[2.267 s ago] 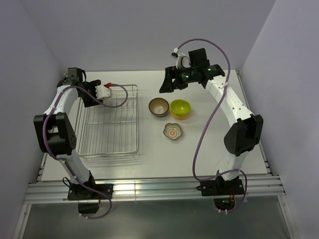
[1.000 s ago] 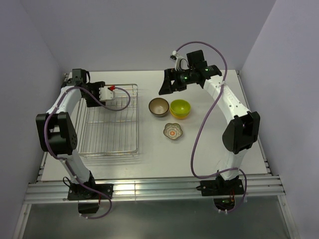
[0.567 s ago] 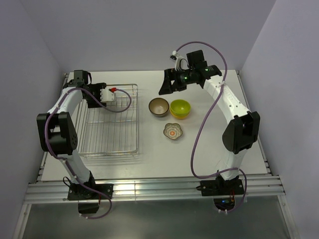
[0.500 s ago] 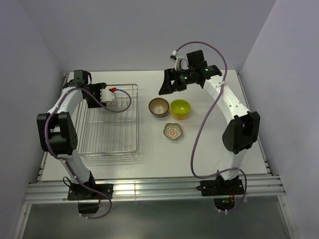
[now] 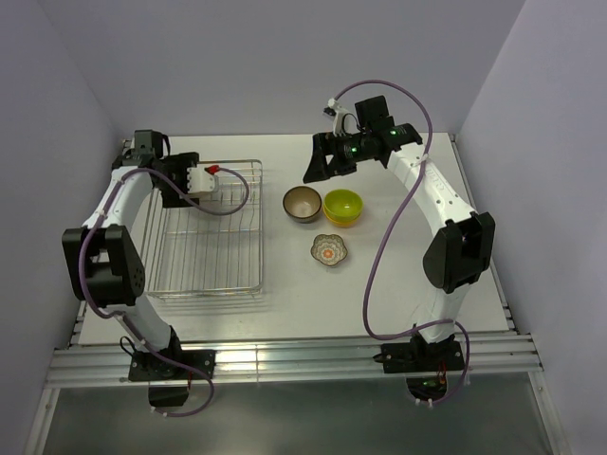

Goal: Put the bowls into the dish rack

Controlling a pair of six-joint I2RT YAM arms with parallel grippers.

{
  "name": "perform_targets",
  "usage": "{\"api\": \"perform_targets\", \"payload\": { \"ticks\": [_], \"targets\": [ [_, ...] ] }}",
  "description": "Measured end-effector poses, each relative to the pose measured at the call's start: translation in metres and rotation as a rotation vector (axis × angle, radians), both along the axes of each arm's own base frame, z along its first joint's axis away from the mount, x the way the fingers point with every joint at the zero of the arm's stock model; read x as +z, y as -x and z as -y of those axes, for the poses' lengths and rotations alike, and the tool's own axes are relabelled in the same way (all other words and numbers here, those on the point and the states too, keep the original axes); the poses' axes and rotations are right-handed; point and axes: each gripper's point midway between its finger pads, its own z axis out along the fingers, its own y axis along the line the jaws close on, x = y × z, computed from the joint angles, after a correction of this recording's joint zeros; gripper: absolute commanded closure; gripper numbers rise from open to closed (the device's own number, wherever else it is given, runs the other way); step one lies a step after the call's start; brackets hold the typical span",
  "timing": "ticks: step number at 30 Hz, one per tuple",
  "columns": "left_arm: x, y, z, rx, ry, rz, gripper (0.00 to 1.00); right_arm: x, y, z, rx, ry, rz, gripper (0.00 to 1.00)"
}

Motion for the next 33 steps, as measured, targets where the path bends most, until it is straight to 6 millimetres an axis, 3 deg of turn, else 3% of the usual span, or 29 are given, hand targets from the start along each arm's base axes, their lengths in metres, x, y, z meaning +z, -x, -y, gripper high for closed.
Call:
{"api": "perform_targets", "payload": {
  "ticks": [8,11,15,19,23,26,30,33],
  "targets": [
    [0.029,0.018,0.006,0.002,0.030,-0.007,0.10,-0.005,0.001,0.007,0.003,0.045,0.008,0.11],
    [0.052,0.022,0.015,0.025,0.104,-0.011,0.09,-0.008,0.000,0.015,-0.005,0.088,0.018,0.13],
    [0.097,0.025,0.035,0.072,0.270,0.008,0.10,-0.007,-0.003,0.029,-0.015,0.168,0.044,0.16],
    [0.137,0.050,0.063,0.115,0.495,-0.023,0.11,0.013,-0.030,0.037,-0.021,0.261,0.186,0.16],
    [0.163,0.079,0.088,0.140,0.697,-0.087,0.12,0.014,-0.049,0.040,-0.014,0.331,0.246,0.19],
    [0.168,0.098,0.102,0.191,0.838,-0.156,0.13,-0.009,-0.064,0.035,-0.005,0.361,0.222,0.23],
    [0.160,0.111,0.110,0.253,0.944,-0.226,0.12,-0.059,-0.084,0.030,0.000,0.425,0.154,0.27],
    [0.157,0.115,0.113,0.283,0.981,-0.259,0.12,-0.095,-0.089,0.026,0.012,0.480,0.107,0.28]
  ]
}}
